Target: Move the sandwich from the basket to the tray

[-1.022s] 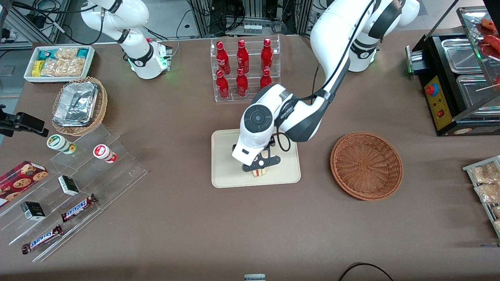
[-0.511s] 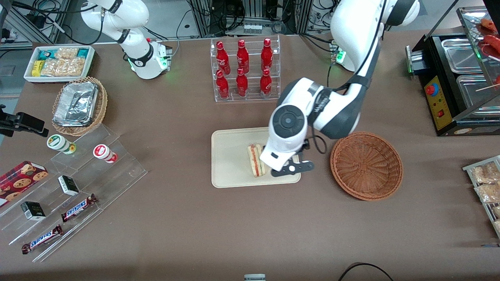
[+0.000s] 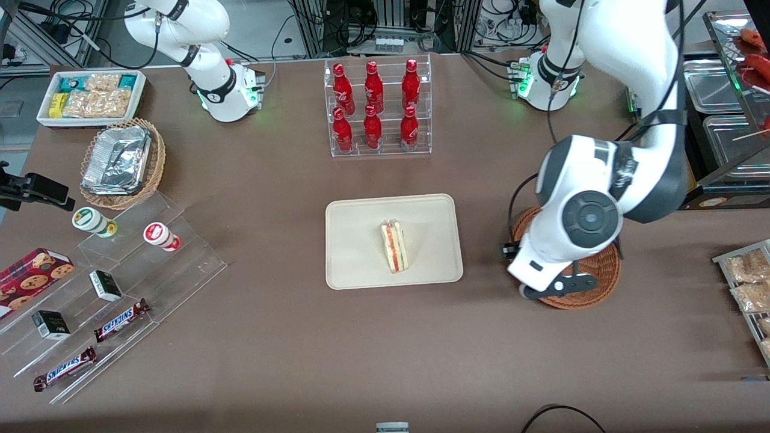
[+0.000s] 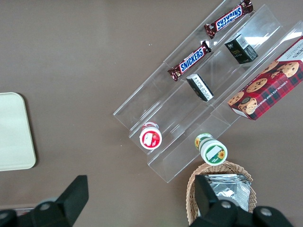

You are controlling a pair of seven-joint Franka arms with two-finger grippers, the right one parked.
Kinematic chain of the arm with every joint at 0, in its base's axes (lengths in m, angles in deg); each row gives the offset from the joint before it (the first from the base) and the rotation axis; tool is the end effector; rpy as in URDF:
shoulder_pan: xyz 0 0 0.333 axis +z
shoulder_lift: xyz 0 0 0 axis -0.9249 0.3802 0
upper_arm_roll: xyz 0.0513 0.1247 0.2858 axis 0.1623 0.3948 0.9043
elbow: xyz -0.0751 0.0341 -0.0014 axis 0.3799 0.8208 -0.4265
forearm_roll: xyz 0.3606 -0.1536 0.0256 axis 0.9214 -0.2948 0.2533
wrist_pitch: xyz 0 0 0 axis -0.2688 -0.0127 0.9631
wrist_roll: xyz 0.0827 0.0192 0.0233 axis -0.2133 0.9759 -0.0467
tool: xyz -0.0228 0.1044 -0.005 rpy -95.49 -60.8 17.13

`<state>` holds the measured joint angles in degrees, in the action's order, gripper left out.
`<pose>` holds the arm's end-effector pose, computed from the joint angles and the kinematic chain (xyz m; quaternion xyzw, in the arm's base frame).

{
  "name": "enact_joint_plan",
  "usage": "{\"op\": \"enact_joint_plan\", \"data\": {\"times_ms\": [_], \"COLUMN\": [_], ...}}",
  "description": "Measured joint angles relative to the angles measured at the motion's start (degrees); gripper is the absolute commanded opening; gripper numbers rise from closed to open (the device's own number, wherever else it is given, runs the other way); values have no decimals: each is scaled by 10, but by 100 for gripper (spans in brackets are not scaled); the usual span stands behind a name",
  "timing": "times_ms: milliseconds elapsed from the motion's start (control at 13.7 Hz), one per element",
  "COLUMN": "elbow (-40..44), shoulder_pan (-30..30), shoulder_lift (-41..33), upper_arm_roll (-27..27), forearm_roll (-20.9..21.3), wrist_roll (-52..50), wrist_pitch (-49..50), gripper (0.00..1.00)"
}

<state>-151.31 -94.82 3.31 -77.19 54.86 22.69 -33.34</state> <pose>0.6427 -0.2232 0.4325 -0.9939 -0.0523 0.0857 0.0455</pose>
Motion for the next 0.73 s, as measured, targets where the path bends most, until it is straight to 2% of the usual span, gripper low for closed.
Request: {"op": "enact_joint_plan", "data": {"times_ms": [438,584,730], "elbow": [-83,-103,-112], "shoulder_pan": [65,115,180], "shoulder_lift": [-94,-137,-172], "upper_arm_roll": [-1,-26,-78], "forearm_roll": [0,0,0], "wrist_roll": [106,152,170], "wrist_pitch": [4,33,61], "gripper": [100,100,100]}}
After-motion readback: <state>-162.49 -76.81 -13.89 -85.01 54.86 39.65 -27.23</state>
